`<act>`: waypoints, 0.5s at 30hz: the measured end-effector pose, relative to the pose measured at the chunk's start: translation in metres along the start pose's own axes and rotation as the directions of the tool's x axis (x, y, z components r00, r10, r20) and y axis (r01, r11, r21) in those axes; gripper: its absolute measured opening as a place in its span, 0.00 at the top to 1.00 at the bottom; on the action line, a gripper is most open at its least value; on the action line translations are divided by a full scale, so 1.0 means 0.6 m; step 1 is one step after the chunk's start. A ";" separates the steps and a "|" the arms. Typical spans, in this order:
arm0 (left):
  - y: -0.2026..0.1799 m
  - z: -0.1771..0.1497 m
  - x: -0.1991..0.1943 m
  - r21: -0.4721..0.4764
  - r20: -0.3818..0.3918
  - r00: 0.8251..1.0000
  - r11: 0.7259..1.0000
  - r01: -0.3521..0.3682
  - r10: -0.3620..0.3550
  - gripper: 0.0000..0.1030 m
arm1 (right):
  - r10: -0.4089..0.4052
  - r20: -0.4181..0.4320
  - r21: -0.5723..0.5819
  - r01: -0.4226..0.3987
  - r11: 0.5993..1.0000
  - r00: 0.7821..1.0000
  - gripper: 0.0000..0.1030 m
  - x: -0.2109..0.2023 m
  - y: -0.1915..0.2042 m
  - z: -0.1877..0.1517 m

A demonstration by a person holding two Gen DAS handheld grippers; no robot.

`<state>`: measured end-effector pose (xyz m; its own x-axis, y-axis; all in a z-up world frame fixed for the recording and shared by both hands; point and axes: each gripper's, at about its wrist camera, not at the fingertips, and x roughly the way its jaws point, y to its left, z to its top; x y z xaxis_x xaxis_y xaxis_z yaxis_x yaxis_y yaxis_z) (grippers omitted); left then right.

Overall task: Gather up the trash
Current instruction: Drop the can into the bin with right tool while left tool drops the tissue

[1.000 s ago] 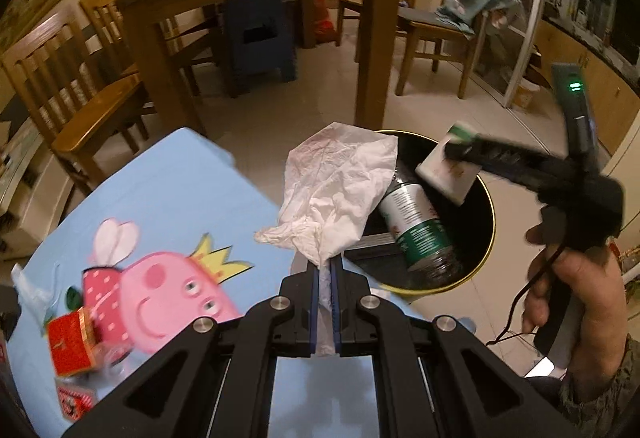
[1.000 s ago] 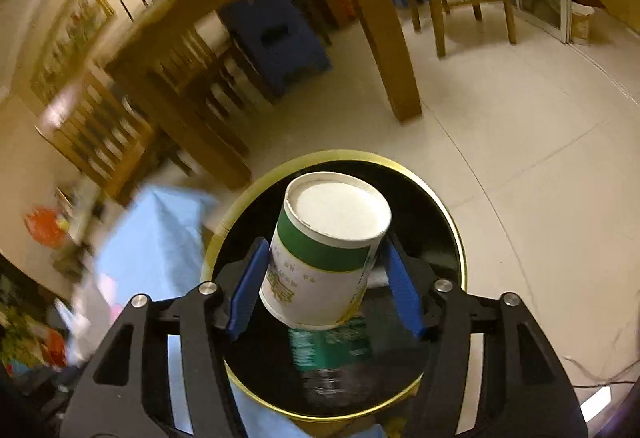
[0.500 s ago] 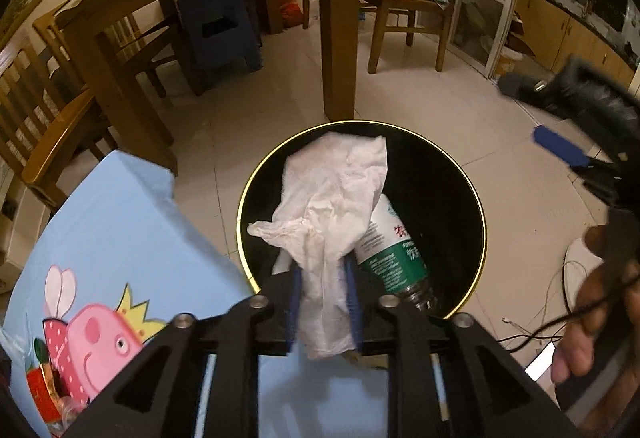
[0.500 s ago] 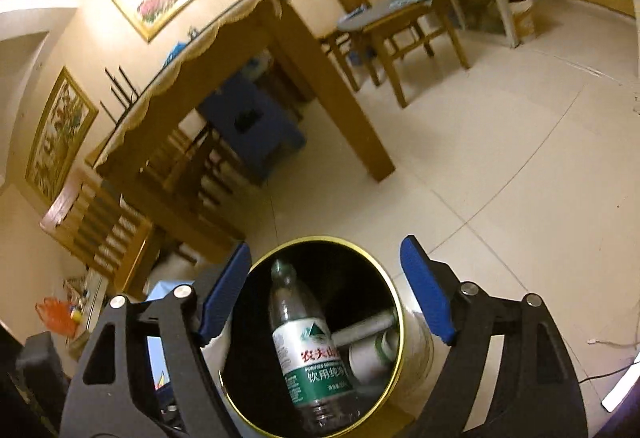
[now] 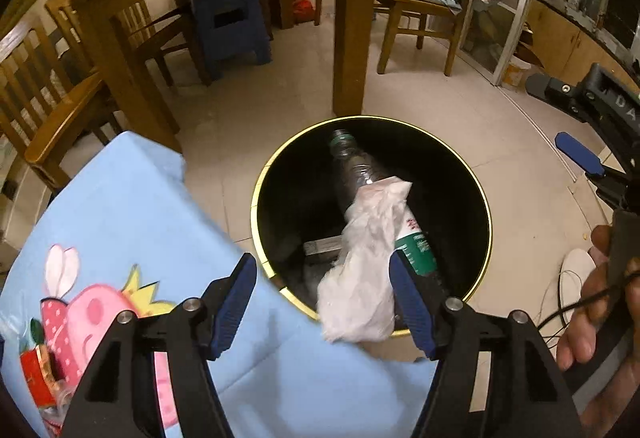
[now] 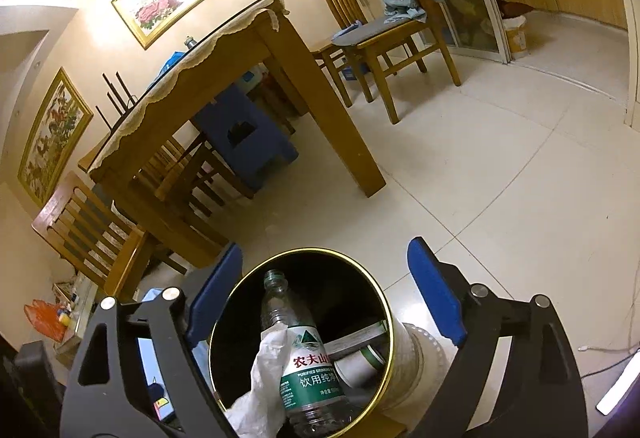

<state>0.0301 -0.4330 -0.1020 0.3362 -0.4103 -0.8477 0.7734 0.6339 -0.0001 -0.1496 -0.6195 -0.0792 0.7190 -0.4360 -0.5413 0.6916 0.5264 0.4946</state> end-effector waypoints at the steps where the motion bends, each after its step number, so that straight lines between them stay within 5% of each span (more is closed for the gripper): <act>1: 0.005 -0.004 -0.008 -0.006 0.005 1.000 1.000 -0.005 0.005 0.35 | -0.005 0.001 -0.009 0.005 1.000 1.000 0.18 -0.001 0.005 -0.001; 15: 0.111 -0.095 -0.169 -0.126 0.133 0.982 0.985 -0.118 0.134 0.26 | -0.014 0.022 -0.196 0.018 0.980 1.000 0.11 -0.007 0.105 -0.040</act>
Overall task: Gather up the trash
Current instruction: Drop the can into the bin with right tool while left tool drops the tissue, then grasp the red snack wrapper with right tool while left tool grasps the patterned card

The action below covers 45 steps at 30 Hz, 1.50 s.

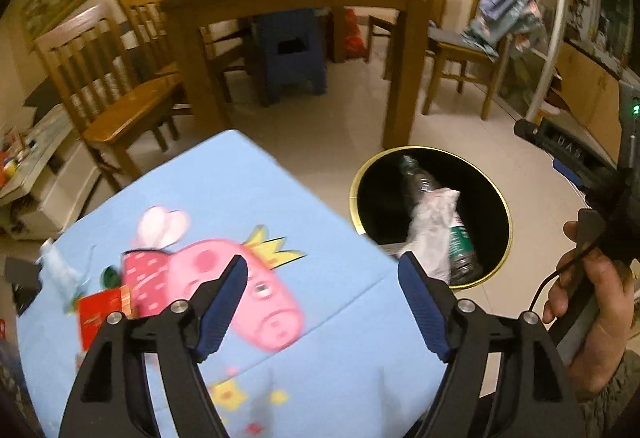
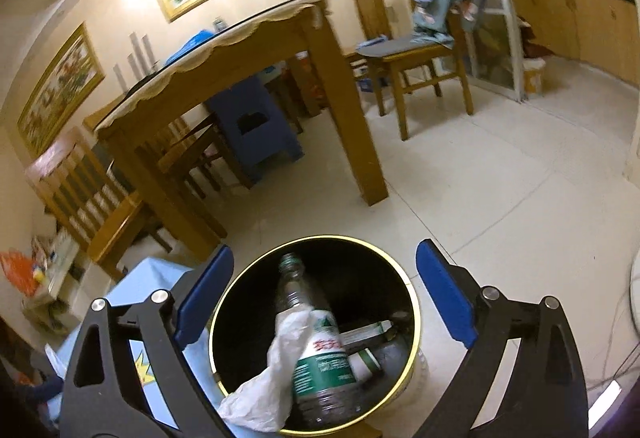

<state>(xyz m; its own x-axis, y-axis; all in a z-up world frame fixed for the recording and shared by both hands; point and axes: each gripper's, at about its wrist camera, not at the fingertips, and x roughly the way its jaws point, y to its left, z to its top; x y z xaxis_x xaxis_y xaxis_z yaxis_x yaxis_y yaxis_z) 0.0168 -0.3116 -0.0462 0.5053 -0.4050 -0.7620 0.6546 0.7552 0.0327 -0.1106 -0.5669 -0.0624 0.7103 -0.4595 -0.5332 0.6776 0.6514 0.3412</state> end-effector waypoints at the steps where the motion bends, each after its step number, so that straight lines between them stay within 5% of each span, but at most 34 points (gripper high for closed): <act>1: 0.011 -0.005 -0.009 -0.010 0.007 1.000 1.000 -0.011 0.011 0.26 | 0.008 -0.001 -0.025 -0.008 1.000 1.000 0.10 -0.001 0.015 -0.003; 9: 0.119 -0.054 -0.079 -0.117 0.053 0.994 0.989 -0.092 0.099 0.21 | 0.110 -0.042 -0.221 -0.116 0.968 0.993 0.09 -0.023 0.153 -0.059; 14: 0.192 -0.093 -0.105 -0.179 0.056 0.987 0.975 -0.136 0.148 0.17 | 0.226 -0.163 -0.360 -0.271 0.893 0.960 0.07 -0.052 0.267 -0.151; 17: 0.245 -0.127 -0.120 -0.218 0.048 0.976 0.956 -0.197 0.212 0.09 | 0.292 -0.328 -0.453 -0.421 0.786 0.898 0.07 -0.069 0.359 -0.239; 22: 0.387 -0.213 -0.133 -0.361 -0.043 0.947 0.879 -0.312 0.319 0.07 | 0.304 -0.476 -0.581 -0.555 0.595 0.825 0.07 -0.104 0.479 -0.348; 27: 0.488 -0.282 -0.156 -0.460 -0.108 0.911 0.792 -0.400 0.398 0.07 | 0.305 -0.594 -0.565 -0.655 0.502 0.745 0.07 -0.112 0.554 -0.408; 29: 0.512 -0.299 -0.163 -0.495 -0.118 0.914 0.775 -0.393 0.388 0.07 | 0.288 -0.607 -0.593 -0.663 0.457 0.741 0.07 -0.119 0.581 -0.436; 33: 0.526 -0.312 -0.166 -0.521 -0.123 0.919 0.763 -0.382 0.375 0.07 | 0.293 -0.675 -0.546 -0.725 0.420 0.678 0.18 -0.111 0.614 -0.465; 34: 0.524 -0.315 -0.167 -0.522 -0.123 0.920 0.764 -0.378 0.371 0.07 | 0.267 -0.678 -0.563 -0.717 0.412 0.685 0.25 -0.104 0.623 -0.474; 36: 0.522 -0.313 -0.164 -0.521 -0.121 0.923 0.768 -0.373 0.366 0.07 | 0.224 -0.686 -0.583 -0.707 0.400 0.692 0.56 -0.092 0.628 -0.489; 37: 0.520 -0.312 -0.164 -0.517 -0.116 0.924 0.772 -0.370 0.365 0.07 | 0.211 -0.708 -0.565 -0.721 0.402 0.673 0.71 -0.084 0.625 -0.494; 40: 0.513 -0.310 -0.159 -0.507 -0.101 0.938 0.794 -0.335 0.331 0.07 | 0.253 -0.727 -0.530 -0.756 0.386 0.639 0.74 -0.093 0.612 -0.489; 43: 0.504 -0.302 -0.142 -0.515 -0.097 0.961 0.814 -0.270 0.258 0.07 | 0.292 -0.699 -0.533 -0.747 0.396 0.653 0.74 -0.110 0.589 -0.464; 45: 0.487 -0.289 -0.125 -0.513 -0.094 0.977 0.832 -0.213 0.192 0.07 | 0.325 -0.684 -0.501 -0.744 0.442 0.653 0.74 -0.110 0.560 -0.431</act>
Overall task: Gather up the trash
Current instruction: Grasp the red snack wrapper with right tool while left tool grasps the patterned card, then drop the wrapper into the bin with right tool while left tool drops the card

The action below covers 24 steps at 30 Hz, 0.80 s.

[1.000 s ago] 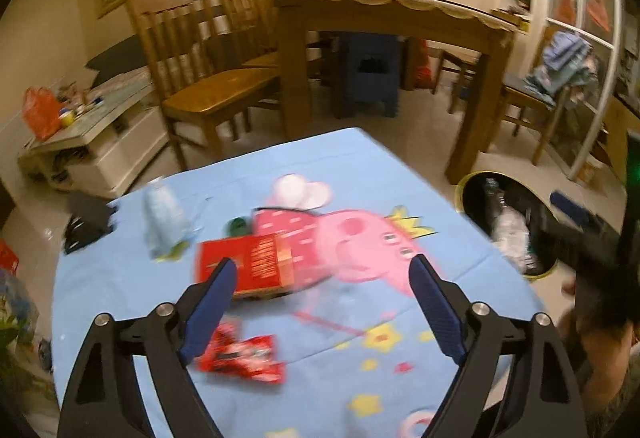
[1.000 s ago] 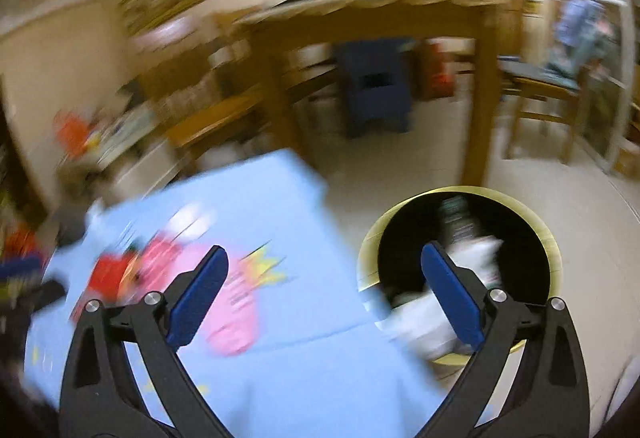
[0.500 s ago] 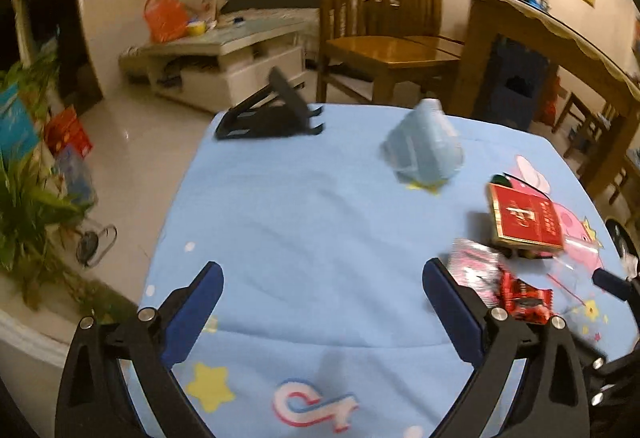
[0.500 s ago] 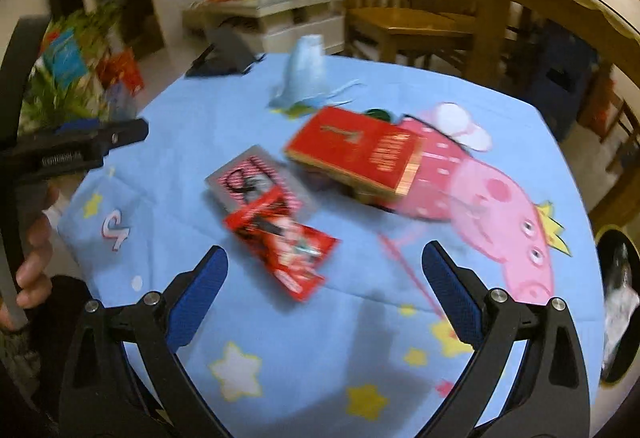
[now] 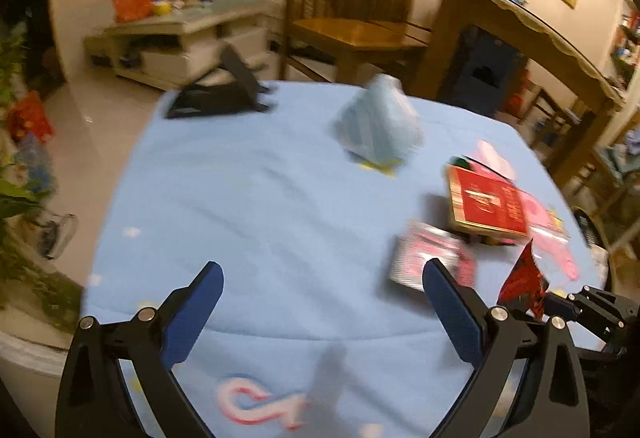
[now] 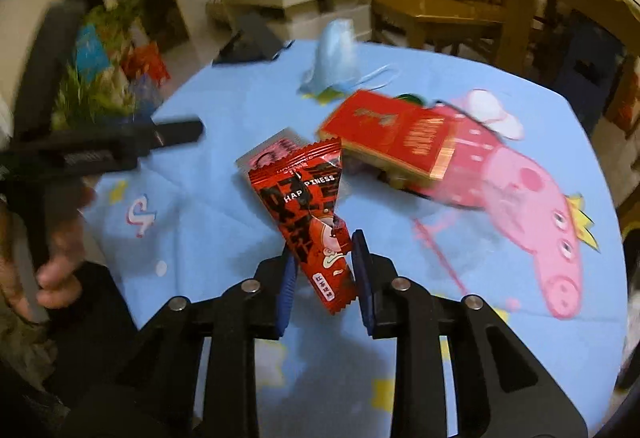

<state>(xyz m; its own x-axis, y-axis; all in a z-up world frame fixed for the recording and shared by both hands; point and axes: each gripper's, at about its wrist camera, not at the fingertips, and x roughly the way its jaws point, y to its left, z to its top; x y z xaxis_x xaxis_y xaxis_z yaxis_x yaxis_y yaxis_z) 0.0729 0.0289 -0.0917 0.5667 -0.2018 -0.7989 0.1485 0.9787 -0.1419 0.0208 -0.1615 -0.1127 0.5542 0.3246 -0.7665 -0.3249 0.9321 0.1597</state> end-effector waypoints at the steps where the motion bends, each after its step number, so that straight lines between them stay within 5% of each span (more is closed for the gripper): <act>1: -0.012 0.000 0.004 0.008 -0.009 1.000 1.000 0.015 -0.015 0.07 | 0.000 0.010 0.019 -0.001 1.000 1.000 0.74 -0.011 -0.011 -0.003; 9: -0.139 -0.002 0.070 0.225 -0.101 0.994 0.972 0.071 -0.050 0.07 | -0.013 0.064 0.165 0.002 0.986 0.998 0.74 -0.074 -0.113 -0.041; 15: -0.151 -0.001 0.116 0.182 -0.177 0.984 0.981 0.068 -0.036 0.11 | 0.013 0.087 0.172 -0.028 0.985 0.996 0.73 -0.078 -0.127 -0.052; 24: -0.202 -0.039 0.078 0.342 -0.031 0.996 0.937 -0.069 0.085 0.27 | 0.027 0.114 0.228 -0.052 0.972 0.993 0.73 -0.076 -0.150 -0.065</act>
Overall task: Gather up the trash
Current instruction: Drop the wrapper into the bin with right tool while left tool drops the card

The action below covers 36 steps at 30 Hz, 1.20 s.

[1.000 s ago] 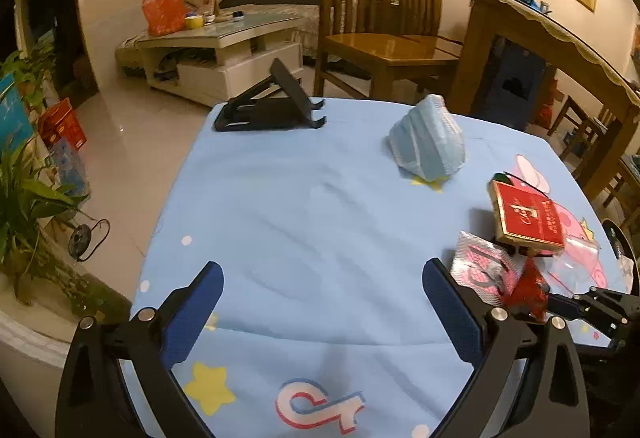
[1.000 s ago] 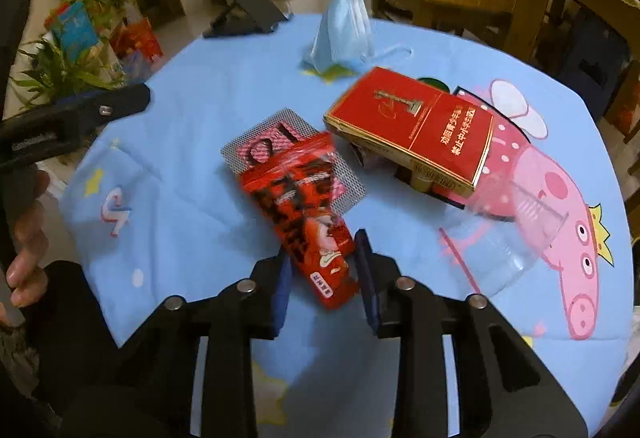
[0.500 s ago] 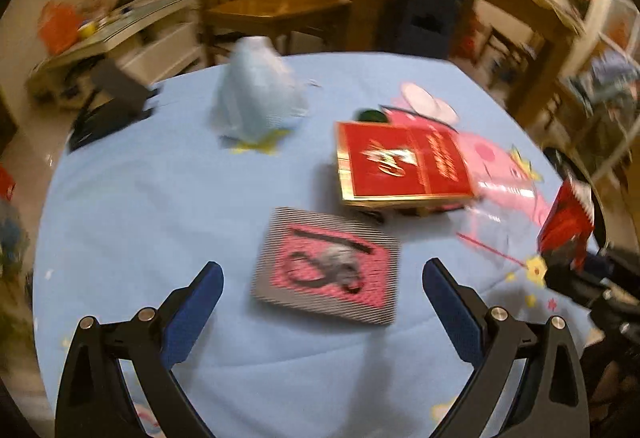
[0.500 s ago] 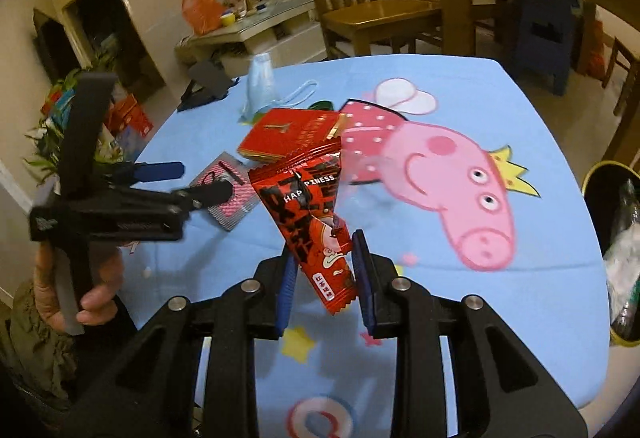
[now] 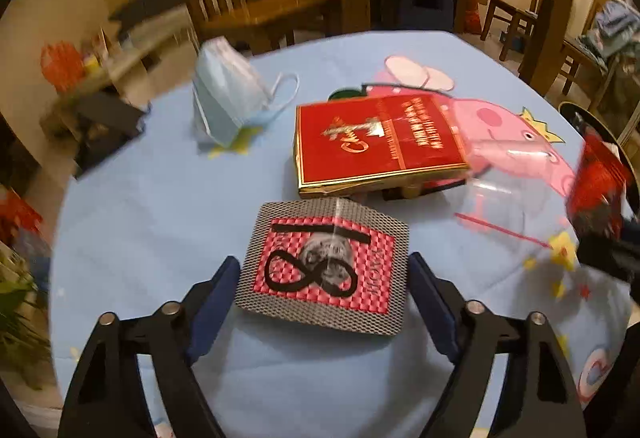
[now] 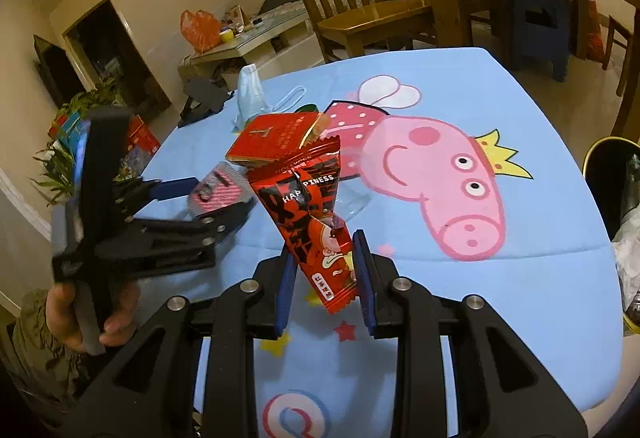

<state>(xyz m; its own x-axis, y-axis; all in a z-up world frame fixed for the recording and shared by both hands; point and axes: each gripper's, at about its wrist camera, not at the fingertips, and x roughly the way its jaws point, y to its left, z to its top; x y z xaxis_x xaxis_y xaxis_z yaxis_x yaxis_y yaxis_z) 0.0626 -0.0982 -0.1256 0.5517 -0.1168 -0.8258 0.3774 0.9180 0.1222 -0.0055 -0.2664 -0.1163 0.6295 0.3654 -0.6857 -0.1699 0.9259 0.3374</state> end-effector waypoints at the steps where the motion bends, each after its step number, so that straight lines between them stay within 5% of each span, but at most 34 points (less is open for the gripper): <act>1: -0.007 -0.005 -0.012 0.017 0.024 1.000 1.000 -0.019 0.018 0.32 | 0.000 0.003 0.003 0.000 1.000 1.000 0.73 -0.001 -0.002 0.000; 7: -0.034 -0.038 -0.051 0.070 0.096 0.993 0.995 -0.075 0.068 0.52 | 0.003 0.026 0.025 -0.004 1.000 1.000 0.73 -0.012 -0.008 -0.003; 10: -0.035 -0.037 -0.062 0.052 0.089 0.995 0.998 -0.040 0.036 0.67 | 0.005 0.043 0.036 -0.007 0.999 0.999 0.73 -0.023 -0.011 -0.003; 17: 0.032 -0.013 -0.103 -0.150 0.127 0.982 0.976 0.161 -0.142 0.69 | 0.003 0.076 0.055 -0.007 0.998 0.997 0.73 -0.050 -0.023 -0.009; 27: -0.025 0.027 -0.134 -0.091 0.148 0.968 0.972 0.216 -0.201 0.68 | -0.076 0.135 0.151 0.056 0.987 0.988 0.73 -0.124 -0.095 0.006; 31: -0.080 0.057 -0.144 -0.031 0.161 0.959 0.970 0.243 -0.235 0.68 | -0.165 0.203 0.221 0.119 0.968 0.965 0.73 -0.191 -0.159 0.024; 36: -0.169 0.103 -0.156 0.065 0.182 0.938 0.955 0.288 -0.295 0.66 | -0.336 0.287 0.366 0.221 0.904 0.897 0.73 -0.286 -0.254 0.025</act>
<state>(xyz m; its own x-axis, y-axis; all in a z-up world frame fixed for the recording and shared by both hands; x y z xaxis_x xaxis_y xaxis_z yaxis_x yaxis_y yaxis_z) 0.0184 -0.2039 -0.0265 0.5417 -0.4497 -0.7101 0.5679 0.8187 -0.0853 -0.0764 -0.4717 -0.0405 0.8394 -0.0107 -0.5434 0.2634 0.8825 0.3896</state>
